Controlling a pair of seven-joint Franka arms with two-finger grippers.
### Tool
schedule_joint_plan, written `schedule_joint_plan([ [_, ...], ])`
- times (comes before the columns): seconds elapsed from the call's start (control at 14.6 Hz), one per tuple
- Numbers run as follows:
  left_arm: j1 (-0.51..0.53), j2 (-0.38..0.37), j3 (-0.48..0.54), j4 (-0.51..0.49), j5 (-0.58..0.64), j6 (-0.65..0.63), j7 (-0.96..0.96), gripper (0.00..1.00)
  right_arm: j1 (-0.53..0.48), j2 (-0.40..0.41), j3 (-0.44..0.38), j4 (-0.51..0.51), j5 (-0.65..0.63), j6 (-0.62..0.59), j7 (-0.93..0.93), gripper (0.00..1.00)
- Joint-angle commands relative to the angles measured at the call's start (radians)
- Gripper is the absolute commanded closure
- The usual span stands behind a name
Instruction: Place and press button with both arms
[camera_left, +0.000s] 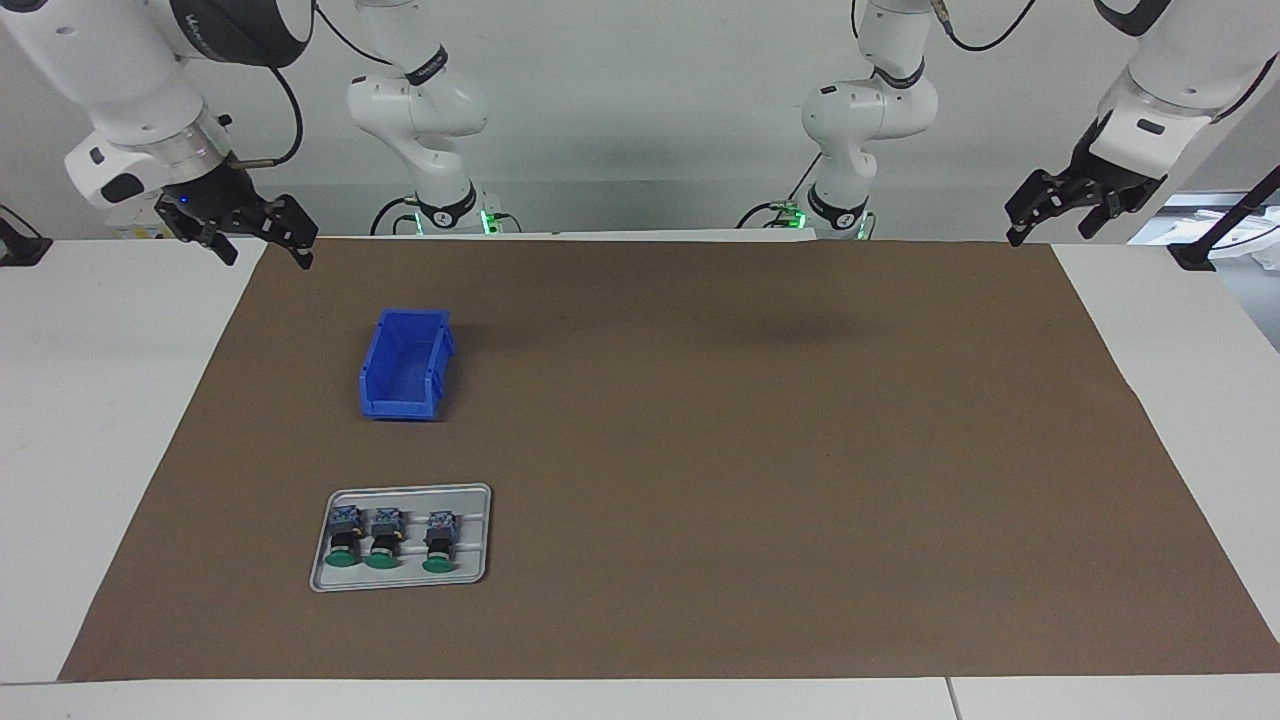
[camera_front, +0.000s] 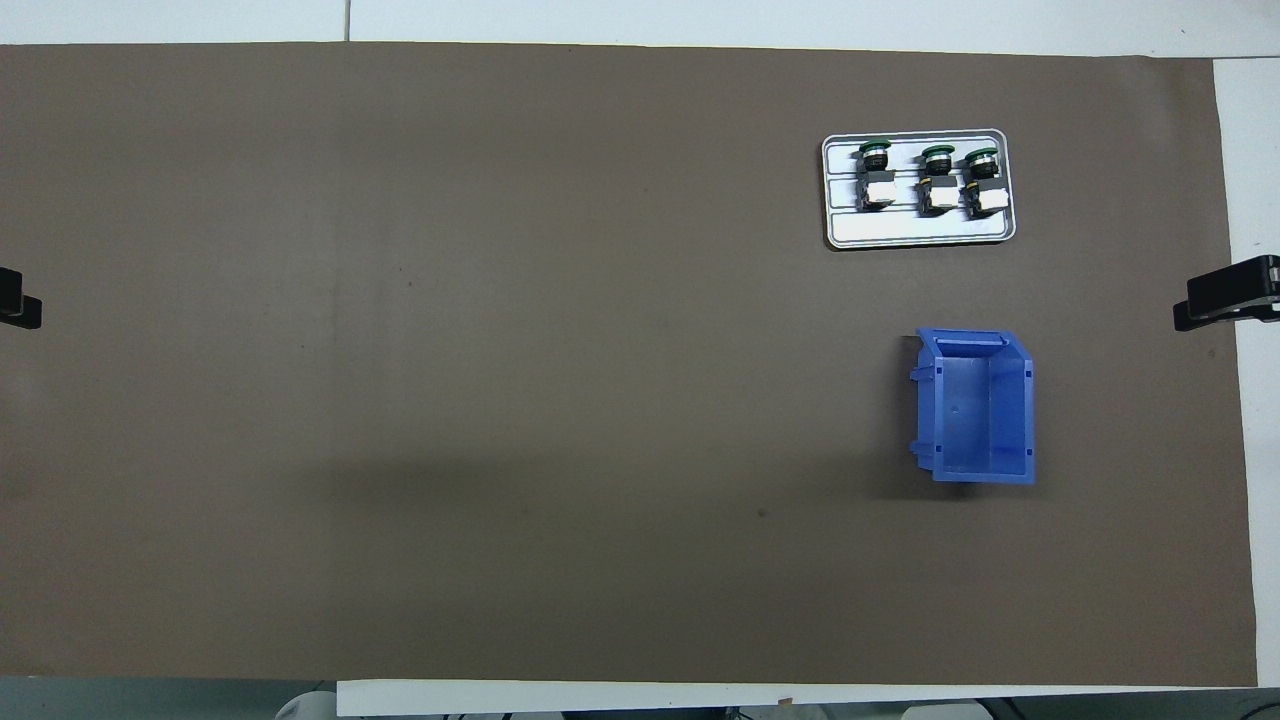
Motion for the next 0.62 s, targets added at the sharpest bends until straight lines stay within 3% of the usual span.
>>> schedule_joint_plan([
  [0.0,0.001,-0.01,0.002,-0.005,-0.003,-0.008,-0.004,0.0,0.0,0.001,0.0,0.006,0.007,-0.015,-0.019,0.0],
  [0.55,-0.032,-0.017,-0.004,-0.013,-0.001,-0.045,-0.136,0.0,0.003,-0.01,0.0,-0.003,0.012,-0.018,-0.081,0.0],
])
